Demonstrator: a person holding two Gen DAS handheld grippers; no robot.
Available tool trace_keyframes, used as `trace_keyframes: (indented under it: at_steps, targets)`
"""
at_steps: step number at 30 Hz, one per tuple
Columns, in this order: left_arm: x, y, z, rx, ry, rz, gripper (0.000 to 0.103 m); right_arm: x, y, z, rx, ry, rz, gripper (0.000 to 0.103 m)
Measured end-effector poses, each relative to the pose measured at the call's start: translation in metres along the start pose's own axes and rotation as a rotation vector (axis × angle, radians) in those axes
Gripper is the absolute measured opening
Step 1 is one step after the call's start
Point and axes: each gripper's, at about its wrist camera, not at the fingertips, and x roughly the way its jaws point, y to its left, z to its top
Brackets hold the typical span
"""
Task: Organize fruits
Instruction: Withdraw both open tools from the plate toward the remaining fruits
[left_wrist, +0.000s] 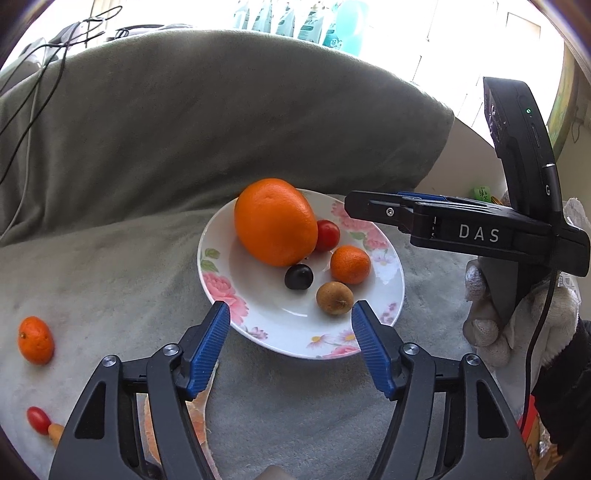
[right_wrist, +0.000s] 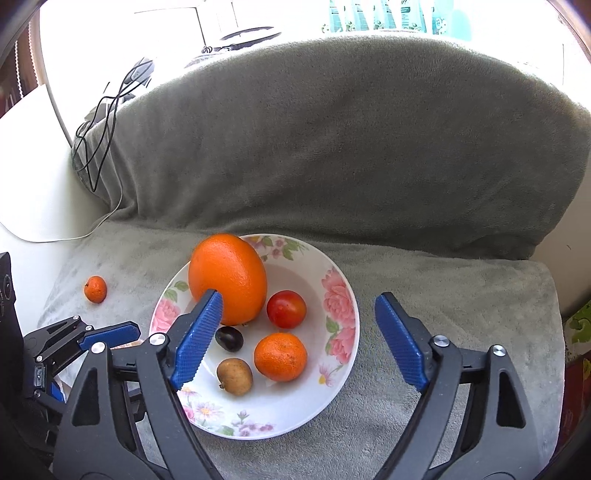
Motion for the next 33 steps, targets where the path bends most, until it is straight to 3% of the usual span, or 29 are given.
trace_keyframes:
  at_steps: [17, 33]
  targets:
    - [-0.029, 0.011, 0.001, -0.015, -0.039, 0.026, 0.068, -0.040, 0.016, -0.005, 0.010, -0.058, 0.020, 0.087]
    - [-0.084, 0.073, -0.020, -0.075, -0.084, 0.134, 0.068, -0.066, 0.068, -0.023, -0.070, -0.072, 0.079, 0.087]
